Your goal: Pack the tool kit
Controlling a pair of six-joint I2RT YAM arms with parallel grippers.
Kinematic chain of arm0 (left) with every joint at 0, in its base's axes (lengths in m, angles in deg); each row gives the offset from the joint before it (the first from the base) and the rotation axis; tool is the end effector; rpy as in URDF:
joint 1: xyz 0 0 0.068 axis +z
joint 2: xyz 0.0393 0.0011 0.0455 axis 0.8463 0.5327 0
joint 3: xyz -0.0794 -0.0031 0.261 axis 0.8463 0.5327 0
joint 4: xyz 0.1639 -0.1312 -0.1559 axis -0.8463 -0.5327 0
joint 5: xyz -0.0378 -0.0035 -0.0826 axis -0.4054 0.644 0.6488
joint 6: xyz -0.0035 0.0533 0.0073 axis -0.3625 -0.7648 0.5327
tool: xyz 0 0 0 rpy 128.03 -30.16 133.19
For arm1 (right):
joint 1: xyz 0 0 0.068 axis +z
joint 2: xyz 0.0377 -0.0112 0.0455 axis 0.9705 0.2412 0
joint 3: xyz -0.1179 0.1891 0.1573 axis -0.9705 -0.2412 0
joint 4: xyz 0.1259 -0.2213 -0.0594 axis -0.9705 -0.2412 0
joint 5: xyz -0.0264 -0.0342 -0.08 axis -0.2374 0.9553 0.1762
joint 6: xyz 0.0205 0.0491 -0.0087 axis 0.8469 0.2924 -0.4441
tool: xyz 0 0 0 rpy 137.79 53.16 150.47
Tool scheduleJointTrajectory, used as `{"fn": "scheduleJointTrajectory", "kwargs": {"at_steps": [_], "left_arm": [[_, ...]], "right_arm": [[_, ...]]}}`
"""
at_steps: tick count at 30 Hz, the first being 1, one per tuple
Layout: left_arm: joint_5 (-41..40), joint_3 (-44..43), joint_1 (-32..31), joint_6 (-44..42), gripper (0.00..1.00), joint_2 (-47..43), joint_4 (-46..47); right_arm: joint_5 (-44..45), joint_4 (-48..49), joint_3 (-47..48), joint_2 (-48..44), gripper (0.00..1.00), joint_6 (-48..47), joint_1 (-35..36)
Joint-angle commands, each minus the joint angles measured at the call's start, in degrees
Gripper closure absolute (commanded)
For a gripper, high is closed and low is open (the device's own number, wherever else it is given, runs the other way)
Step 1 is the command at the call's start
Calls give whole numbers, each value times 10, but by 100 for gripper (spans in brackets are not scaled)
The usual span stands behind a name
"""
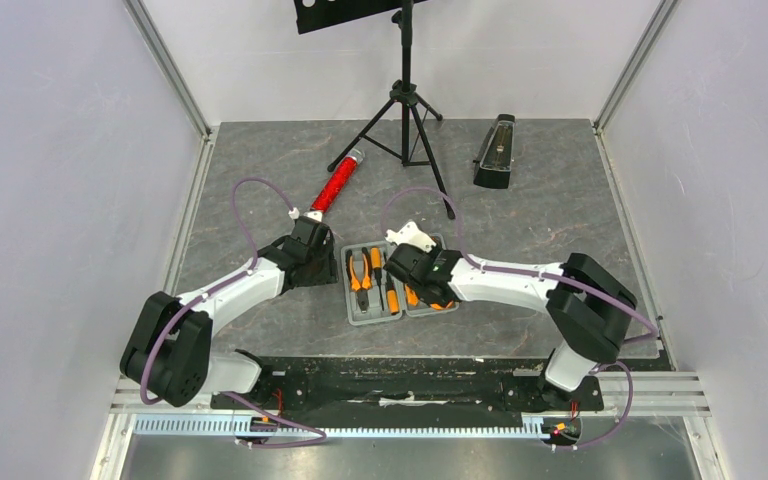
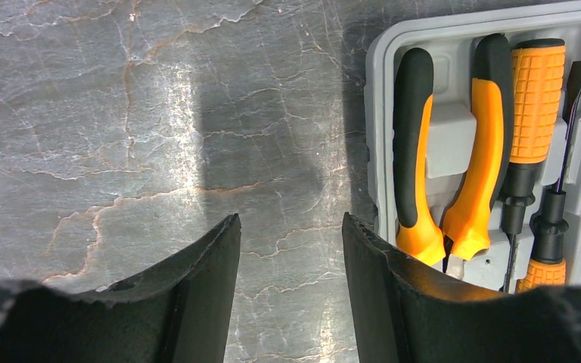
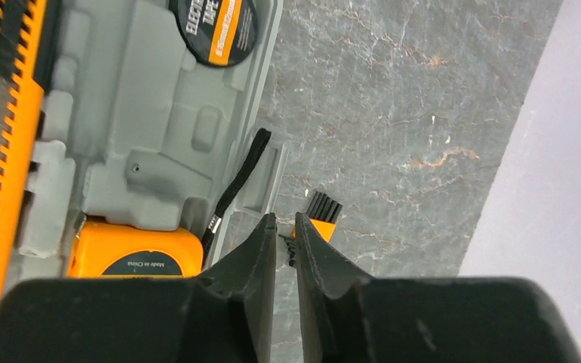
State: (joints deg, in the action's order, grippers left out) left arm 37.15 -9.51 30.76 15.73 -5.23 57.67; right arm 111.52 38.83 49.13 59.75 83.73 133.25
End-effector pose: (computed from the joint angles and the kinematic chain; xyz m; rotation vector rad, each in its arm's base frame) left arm 0.2215 -0.1073 0.1769 -0.1063 2.5752 -0.1816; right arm 0.1899 0.2456 0.1794 -0.8026 2.2087 -0.6769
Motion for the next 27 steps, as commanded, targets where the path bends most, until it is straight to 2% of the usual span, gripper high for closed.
{"fn": "scheduleJointTrajectory", "kwargs": {"at_steps": [1,5,17,27], "left_arm": [[-4,2,2,16,42,-14,14],[-4,2,2,16,42,-12,14],[2,-1,2,15,42,-10,14],[5,-2,2,12,42,-9,14]], "right_arm": [[-53,61,5,-35,81,6,-24],[-120,96,19,-33,75,-2,-66],[-259,179,0,-10,73,-27,-149],[-305,186,-16,3,72,-30,-178]]}}
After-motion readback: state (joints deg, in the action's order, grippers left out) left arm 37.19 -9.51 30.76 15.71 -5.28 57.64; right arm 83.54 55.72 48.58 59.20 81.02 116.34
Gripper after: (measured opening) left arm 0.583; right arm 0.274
